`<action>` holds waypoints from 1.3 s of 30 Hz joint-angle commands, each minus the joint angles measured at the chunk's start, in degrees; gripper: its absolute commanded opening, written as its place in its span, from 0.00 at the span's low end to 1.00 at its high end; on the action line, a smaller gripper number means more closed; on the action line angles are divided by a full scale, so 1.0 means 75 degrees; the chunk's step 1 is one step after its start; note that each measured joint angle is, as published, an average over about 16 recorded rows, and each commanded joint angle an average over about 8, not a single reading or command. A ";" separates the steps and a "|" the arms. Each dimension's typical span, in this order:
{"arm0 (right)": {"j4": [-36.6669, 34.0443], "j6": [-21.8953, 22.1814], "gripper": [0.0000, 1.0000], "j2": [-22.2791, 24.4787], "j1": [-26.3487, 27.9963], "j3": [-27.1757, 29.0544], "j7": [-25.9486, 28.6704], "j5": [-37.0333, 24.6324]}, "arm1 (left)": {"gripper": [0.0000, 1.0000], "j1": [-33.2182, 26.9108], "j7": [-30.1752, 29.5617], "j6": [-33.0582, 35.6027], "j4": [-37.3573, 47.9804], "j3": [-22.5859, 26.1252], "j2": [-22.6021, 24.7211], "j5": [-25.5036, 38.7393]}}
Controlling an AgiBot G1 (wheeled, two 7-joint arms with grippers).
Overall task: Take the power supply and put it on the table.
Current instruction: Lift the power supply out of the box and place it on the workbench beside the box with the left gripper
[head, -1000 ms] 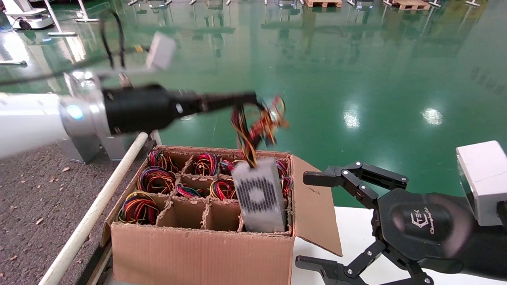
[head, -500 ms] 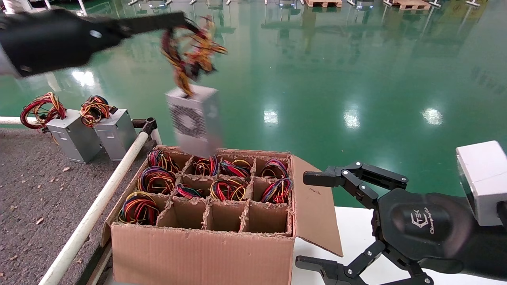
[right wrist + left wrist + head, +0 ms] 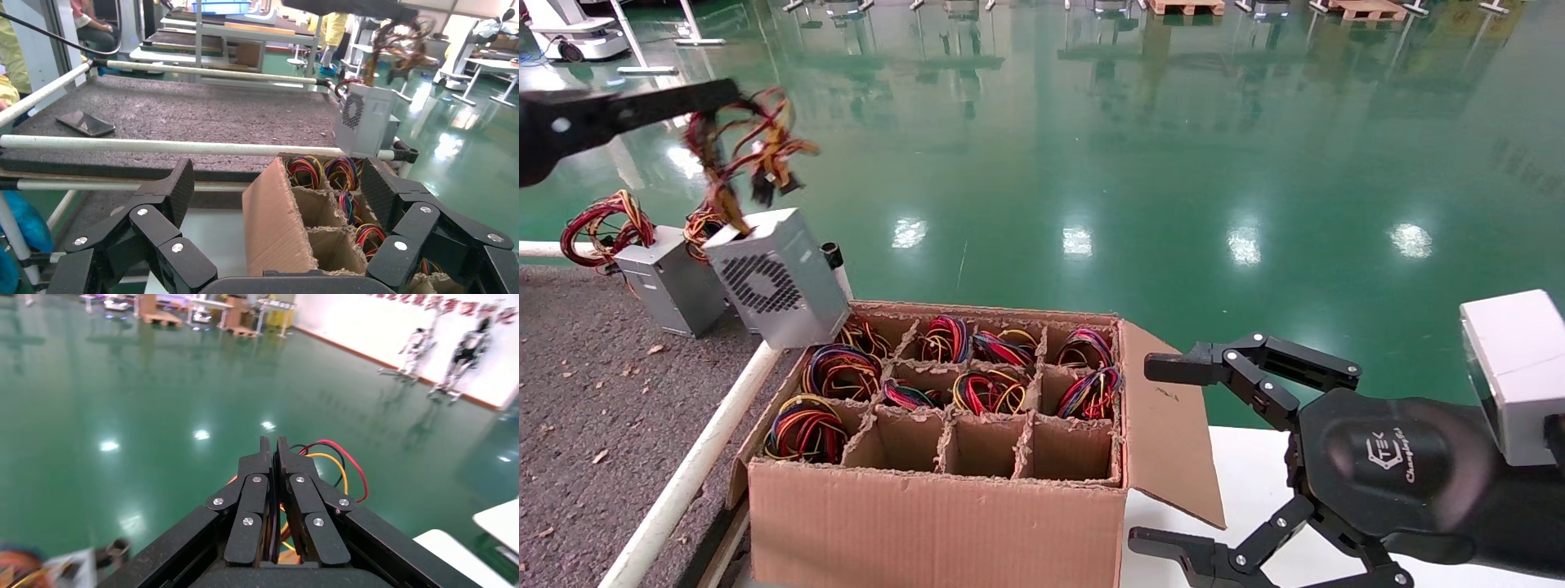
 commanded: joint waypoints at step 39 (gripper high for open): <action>-0.0003 0.0001 1.00 0.0001 0.0000 -0.0001 -0.0001 0.0003 | 0.00 -0.0204 0.0441 -0.1513 0.0180 0.0103 -0.0394 0.0158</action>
